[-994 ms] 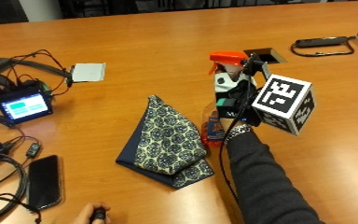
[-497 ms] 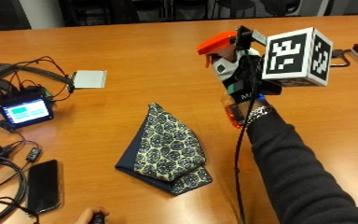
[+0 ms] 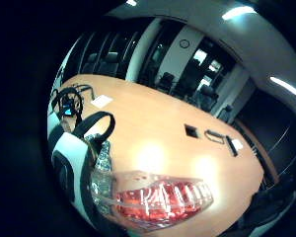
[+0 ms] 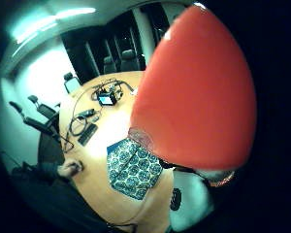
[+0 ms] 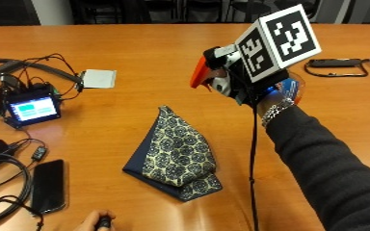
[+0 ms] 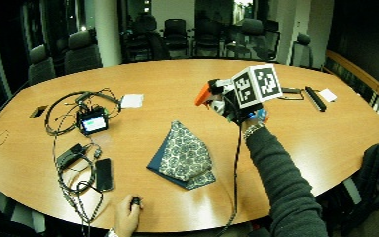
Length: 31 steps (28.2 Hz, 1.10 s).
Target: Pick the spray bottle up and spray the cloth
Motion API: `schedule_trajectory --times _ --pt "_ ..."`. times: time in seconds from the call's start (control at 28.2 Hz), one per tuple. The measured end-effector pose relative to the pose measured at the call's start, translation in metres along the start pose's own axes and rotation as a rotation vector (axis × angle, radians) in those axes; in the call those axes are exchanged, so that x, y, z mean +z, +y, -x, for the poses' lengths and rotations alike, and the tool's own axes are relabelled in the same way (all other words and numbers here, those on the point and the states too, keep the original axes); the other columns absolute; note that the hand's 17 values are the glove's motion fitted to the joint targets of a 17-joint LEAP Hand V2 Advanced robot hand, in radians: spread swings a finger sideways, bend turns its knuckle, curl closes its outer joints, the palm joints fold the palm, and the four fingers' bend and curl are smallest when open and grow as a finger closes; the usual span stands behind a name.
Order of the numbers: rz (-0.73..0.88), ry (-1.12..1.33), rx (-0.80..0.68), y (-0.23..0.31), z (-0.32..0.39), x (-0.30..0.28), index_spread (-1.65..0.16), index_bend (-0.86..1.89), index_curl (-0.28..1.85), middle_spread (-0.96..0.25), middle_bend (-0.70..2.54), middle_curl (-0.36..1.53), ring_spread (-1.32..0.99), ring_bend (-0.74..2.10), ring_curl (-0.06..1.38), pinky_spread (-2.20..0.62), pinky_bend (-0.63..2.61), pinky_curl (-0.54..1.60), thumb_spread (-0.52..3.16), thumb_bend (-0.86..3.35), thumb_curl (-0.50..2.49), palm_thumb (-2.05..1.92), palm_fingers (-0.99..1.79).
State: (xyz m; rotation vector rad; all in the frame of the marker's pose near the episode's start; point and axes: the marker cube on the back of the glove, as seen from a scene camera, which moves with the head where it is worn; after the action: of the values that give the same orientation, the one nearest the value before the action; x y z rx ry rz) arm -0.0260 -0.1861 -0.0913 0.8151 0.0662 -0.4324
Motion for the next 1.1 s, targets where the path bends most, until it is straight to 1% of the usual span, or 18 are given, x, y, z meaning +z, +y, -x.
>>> schedule_trajectory --times 0.35,0.6,0.75,0.82,1.1 --pt "0.136 0.206 -0.237 0.019 0.022 0.019 -0.27 0.28 0.55 -0.23 0.58 0.52 -0.22 0.72 0.47 -0.34 0.52 0.42 0.52 -0.03 0.69 0.92 1.4" --pt "0.151 0.367 -0.408 0.029 0.03 0.038 -0.27 0.28 0.55 -0.23 0.58 0.52 -0.22 0.72 0.46 -0.34 0.51 0.42 0.5 -0.03 0.7 0.91 1.4" --pt "0.215 0.453 -0.509 0.049 0.039 0.049 -0.27 0.28 0.55 -0.23 0.58 0.52 -0.22 0.72 0.46 -0.34 0.51 0.42 0.49 -0.03 0.71 0.91 1.4" --pt "0.241 0.472 -0.543 0.057 0.043 0.055 -0.27 0.28 0.56 -0.23 0.58 0.52 -0.22 0.72 0.46 -0.34 0.51 0.42 0.49 -0.03 0.71 0.91 1.4" --pt "0.248 0.513 -0.677 0.078 0.066 0.081 -0.27 0.28 0.56 -0.23 0.58 0.52 -0.22 0.72 0.46 -0.34 0.51 0.42 0.48 -0.03 0.72 0.91 1.4"
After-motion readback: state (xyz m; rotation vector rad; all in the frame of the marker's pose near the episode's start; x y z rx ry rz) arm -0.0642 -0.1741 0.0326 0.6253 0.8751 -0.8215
